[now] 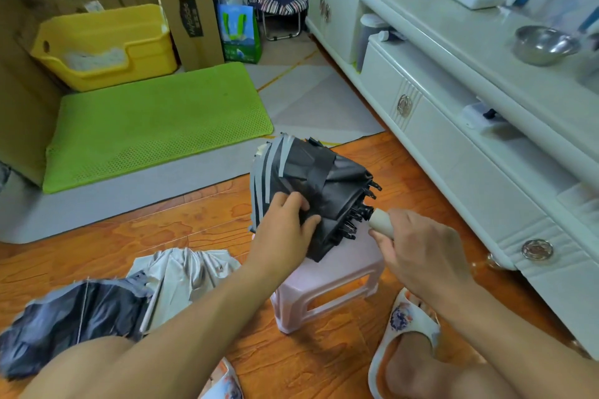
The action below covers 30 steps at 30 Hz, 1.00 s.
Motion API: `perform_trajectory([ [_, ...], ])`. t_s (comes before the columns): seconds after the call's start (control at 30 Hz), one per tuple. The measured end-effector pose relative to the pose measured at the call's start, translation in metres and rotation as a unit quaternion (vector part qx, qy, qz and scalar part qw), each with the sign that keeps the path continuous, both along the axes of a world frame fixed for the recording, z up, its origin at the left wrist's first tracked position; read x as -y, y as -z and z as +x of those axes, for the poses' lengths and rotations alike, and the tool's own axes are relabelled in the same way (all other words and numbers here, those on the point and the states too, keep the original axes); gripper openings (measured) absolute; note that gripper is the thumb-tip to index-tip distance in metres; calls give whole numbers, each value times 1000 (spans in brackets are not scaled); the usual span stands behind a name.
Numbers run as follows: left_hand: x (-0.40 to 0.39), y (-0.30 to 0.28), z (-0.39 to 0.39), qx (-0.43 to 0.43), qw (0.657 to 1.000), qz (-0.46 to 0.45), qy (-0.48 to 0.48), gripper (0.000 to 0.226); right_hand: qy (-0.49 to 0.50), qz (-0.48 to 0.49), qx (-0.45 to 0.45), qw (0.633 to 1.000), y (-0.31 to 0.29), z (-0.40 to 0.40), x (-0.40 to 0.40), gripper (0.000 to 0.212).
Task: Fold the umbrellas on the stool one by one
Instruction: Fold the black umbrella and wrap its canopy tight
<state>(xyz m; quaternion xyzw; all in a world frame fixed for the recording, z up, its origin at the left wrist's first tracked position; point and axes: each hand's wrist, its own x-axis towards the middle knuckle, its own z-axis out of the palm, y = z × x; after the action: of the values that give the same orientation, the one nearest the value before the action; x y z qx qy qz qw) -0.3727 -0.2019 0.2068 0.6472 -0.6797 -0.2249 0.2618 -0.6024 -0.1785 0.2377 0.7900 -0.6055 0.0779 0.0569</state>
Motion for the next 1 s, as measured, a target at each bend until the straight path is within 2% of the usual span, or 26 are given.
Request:
perform_trajectory([
  [0.13,9,-5,-6,-149,979,100,-101,32,-1,5,-2,1000,-3,2,-1,31],
  [0.23,13,-12,0,-177,969,151,-84,37,7,12,10,1000,-5,-2,0,31],
  [0.3,12,-23,13,-234,950,197,-56,41,23,14,22,999,-4,-8,2,31],
  [0.4,4,-46,38,-340,912,229,-38,34,58,14,43,997,1,-23,9,31],
  [0.57,-16,-91,96,-414,863,281,-72,17,163,95,96,977,5,-41,24,38],
  [0.67,-23,-93,116,-340,878,322,-102,14,213,120,148,958,-1,-47,30,36],
  [0.77,-21,-74,121,-173,921,321,-136,13,204,132,169,955,-9,-48,34,33],
  [0.83,-18,-61,115,-95,933,317,-140,13,194,155,200,948,-9,-44,32,35],
  [0.9,-16,-46,104,-81,926,337,-148,7,184,188,266,927,-5,-36,29,39],
  [1.0,-17,-11,86,-81,915,367,-145,3,165,245,379,877,-3,-24,20,41],
])
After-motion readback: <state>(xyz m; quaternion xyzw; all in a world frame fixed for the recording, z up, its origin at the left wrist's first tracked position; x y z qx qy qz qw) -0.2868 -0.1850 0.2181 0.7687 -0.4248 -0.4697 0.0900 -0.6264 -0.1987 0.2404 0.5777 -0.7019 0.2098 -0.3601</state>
